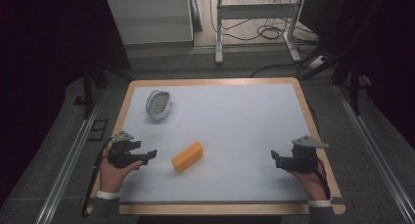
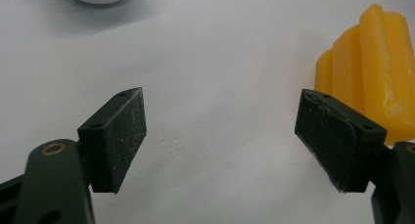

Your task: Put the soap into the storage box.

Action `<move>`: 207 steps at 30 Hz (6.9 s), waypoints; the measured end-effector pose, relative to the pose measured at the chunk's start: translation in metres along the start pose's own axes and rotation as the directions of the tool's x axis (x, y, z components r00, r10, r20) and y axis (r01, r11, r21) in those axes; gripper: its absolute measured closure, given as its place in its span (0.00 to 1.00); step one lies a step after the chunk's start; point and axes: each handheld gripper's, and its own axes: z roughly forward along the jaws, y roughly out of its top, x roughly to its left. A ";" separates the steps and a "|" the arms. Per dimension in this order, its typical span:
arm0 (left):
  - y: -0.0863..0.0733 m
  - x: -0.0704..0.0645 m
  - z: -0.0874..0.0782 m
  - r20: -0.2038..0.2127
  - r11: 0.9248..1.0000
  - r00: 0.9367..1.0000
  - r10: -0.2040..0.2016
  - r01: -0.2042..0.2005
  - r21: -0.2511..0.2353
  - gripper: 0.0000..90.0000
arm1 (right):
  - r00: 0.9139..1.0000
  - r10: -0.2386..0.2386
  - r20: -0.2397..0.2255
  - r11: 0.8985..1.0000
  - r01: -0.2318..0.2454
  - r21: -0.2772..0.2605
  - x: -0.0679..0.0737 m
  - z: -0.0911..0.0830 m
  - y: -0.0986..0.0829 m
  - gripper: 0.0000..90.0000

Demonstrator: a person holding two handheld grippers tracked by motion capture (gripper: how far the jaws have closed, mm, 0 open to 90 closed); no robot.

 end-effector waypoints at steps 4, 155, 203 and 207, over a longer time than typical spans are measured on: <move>0.002 -0.002 -0.002 -0.005 1.000 1.000 -0.004 0.004 0.002 0.22 | 1.000 -0.003 0.005 1.000 0.003 0.006 -0.003 -0.001 -0.001 0.08; 0.059 -0.093 0.057 0.111 0.945 0.964 0.241 -0.259 0.200 0.68 | 0.992 0.054 0.113 0.998 -0.056 0.016 -0.021 -0.013 -0.007 0.08; 0.082 -0.074 0.037 0.080 0.961 0.973 0.214 -0.225 0.159 0.68 | 0.992 0.054 0.112 0.998 -0.056 0.010 -0.024 -0.014 -0.008 0.08; 0.086 -0.071 0.036 0.077 0.962 0.974 0.212 -0.221 0.159 0.68 | 0.992 0.057 0.113 0.998 -0.058 0.008 -0.024 -0.014 -0.008 0.08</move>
